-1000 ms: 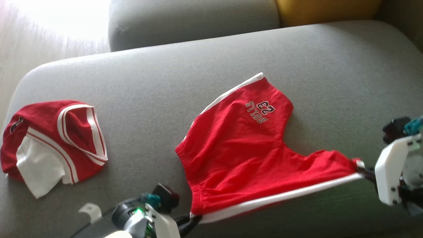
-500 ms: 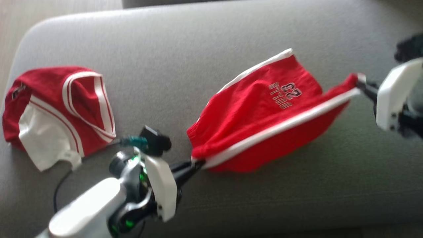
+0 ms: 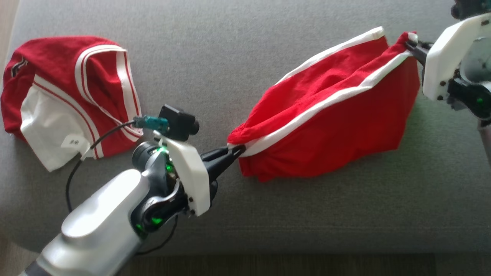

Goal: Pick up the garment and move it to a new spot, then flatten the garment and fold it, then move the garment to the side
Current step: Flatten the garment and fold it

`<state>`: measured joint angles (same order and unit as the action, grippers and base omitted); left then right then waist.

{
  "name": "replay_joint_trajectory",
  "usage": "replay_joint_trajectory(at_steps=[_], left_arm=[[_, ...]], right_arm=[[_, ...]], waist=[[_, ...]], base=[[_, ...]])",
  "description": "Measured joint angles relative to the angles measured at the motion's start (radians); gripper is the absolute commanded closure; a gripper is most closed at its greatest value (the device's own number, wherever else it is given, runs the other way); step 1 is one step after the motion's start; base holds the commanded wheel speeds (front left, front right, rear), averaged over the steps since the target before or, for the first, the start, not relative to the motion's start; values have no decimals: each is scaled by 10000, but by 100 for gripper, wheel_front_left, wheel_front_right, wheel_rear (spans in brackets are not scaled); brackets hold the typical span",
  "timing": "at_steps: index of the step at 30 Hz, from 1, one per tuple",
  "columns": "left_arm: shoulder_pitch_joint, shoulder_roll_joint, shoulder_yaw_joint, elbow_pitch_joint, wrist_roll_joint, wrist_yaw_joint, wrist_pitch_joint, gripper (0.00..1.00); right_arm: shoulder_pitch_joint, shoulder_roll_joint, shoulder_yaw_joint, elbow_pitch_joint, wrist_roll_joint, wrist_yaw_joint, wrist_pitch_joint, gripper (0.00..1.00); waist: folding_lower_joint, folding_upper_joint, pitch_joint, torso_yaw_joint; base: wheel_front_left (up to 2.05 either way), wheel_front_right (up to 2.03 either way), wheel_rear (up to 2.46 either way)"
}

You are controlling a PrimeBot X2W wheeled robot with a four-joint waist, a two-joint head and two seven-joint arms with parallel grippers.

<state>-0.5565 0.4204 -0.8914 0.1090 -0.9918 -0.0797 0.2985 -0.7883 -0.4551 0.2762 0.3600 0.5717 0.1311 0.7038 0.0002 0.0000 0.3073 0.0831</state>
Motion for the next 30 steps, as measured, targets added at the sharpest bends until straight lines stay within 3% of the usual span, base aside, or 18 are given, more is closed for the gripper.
replay_joint_trajectory(at_steps=[12,27,28,29,30], left_arm=[[-514,-633,153,890,-148,-94,-255,100],[-943,-1112,552,1565,-332,-63,-627,100],[-972,-1129,554,1603,-332,-27,-642,81],[-1009,-1154,571,1643,-332,19,-692,81],[-1046,-1183,610,1705,-332,69,-769,0]], right_arm=[[-1058,46,660,1954,2,0,-1239,100],[-1886,127,1089,3354,4,2,-2665,100],[-1904,144,1126,3415,4,2,-2732,100],[-1905,151,1160,3476,4,0,-2784,100],[-1910,159,1197,3542,8,0,-2846,100]], waist=[[0,0,671,332],[-1,0,1046,440],[-1,0,1065,446],[-1,0,1082,453],[-1,0,1097,459]], base=[[0,0,0],[0,0,0],[0,0,0],[0,0,0],[0,0,0]])
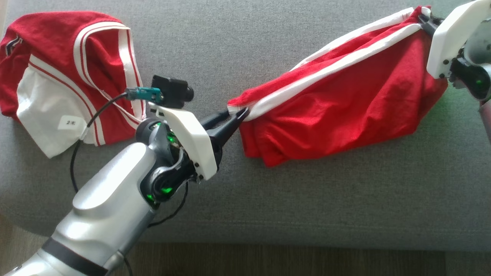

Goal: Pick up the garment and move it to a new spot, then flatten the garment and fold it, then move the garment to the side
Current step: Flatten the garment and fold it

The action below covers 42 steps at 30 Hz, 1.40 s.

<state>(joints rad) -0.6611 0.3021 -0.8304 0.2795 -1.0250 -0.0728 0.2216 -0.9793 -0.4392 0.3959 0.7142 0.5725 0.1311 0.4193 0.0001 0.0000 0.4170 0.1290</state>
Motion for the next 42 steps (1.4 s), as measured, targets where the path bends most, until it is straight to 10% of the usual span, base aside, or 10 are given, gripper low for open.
replay_joint_trajectory(at_steps=[20,21,22,23,42], left_arm=[[-232,-522,343,581,59,464,-917,0],[-294,-558,343,629,115,464,-928,0],[-348,-581,339,688,165,474,-949,0],[-401,-598,343,761,207,481,-1024,0],[-366,-585,372,1837,899,1258,-2247,0]], right_arm=[[-652,54,378,999,288,2,-1135,100],[-699,65,385,1062,288,0,-1152,60],[-755,81,378,1147,290,0,-1218,60],[-790,98,347,1208,318,2,-1325,2],[-959,468,-182,2947,119,0,-2742,0]], waist=[[0,0,289,229],[0,0,318,249],[0,0,345,268],[0,0,367,284],[0,0,-645,32]], base=[[0,0,0],[0,0,0],[0,0,0],[0,0,0],[0,0,0]])
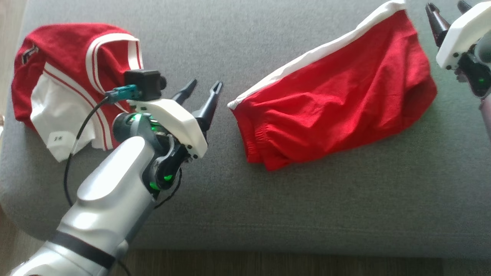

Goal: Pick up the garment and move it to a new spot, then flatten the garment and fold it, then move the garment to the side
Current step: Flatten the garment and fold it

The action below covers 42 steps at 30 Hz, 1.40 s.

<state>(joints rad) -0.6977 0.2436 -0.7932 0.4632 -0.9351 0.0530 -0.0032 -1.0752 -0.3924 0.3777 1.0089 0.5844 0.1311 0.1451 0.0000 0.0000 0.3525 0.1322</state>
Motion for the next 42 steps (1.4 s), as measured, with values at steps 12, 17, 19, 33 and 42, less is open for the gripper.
replay_joint_trajectory(at_steps=[12,17,19,33,42], left_arm=[[1130,508,754,-635,1181,1620,-2347,0],[2178,652,1793,-1810,2150,2443,-2462,0],[2463,658,2069,-2138,2514,2571,-2464,0],[6374,-460,3883,-3699,5869,2243,-2466,0],[7132,-1321,4775,-3611,6893,1340,-2466,0]], right_arm=[[1325,238,-334,-1538,-506,0,-2642,0],[2661,286,-656,-2861,-1354,0,-3517,0],[2961,347,-863,-3139,-1555,0,-3611,0],[8259,2439,-3743,-6650,-3833,0,-3917,0],[9283,3129,-4414,-7649,-4155,0,-3498,0]], waist=[[0,0,-1523,-526],[0,0,-2151,-798],[-1,0,-2263,-859],[-1,0,-3183,-1364],[-1,0,-3240,-1396]], base=[[0,0,0],[0,0,0],[0,0,0],[0,0,0],[0,0,0]])
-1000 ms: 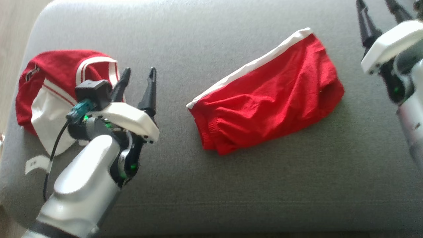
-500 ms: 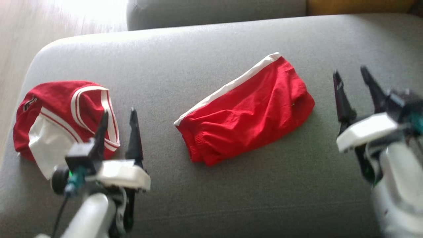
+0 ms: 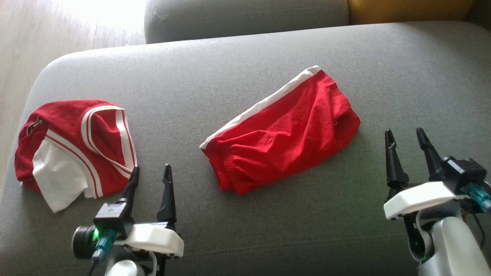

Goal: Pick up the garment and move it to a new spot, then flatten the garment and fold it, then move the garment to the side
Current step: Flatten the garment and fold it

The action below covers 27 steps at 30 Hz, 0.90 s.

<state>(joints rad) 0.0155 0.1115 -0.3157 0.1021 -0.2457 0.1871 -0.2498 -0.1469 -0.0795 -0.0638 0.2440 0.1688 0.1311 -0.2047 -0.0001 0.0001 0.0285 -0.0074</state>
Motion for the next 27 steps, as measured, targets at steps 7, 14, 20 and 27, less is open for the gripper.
replay_joint_trajectory(at_steps=[7,14,20,27], left_arm=[[-67,-311,236,117,437,-520,0,0],[-486,-506,276,368,685,-869,0,0],[-822,-560,94,596,694,-1009,0,0],[-1092,-593,8,652,765,-1020,0,0]], right_arm=[[-100,155,-198,167,435,0,604,0],[-1256,236,-865,1595,1967,0,1668,0],[-2668,234,-872,3225,3590,0,2021,0],[-3665,232,-984,4997,4299,0,2046,0]], waist=[[0,0,250,185],[0,0,812,651],[0,0,1319,1221],[1,0,1722,1802]], base=[[0,0,0],[0,0,0],[0,0,0],[0,0,0]])
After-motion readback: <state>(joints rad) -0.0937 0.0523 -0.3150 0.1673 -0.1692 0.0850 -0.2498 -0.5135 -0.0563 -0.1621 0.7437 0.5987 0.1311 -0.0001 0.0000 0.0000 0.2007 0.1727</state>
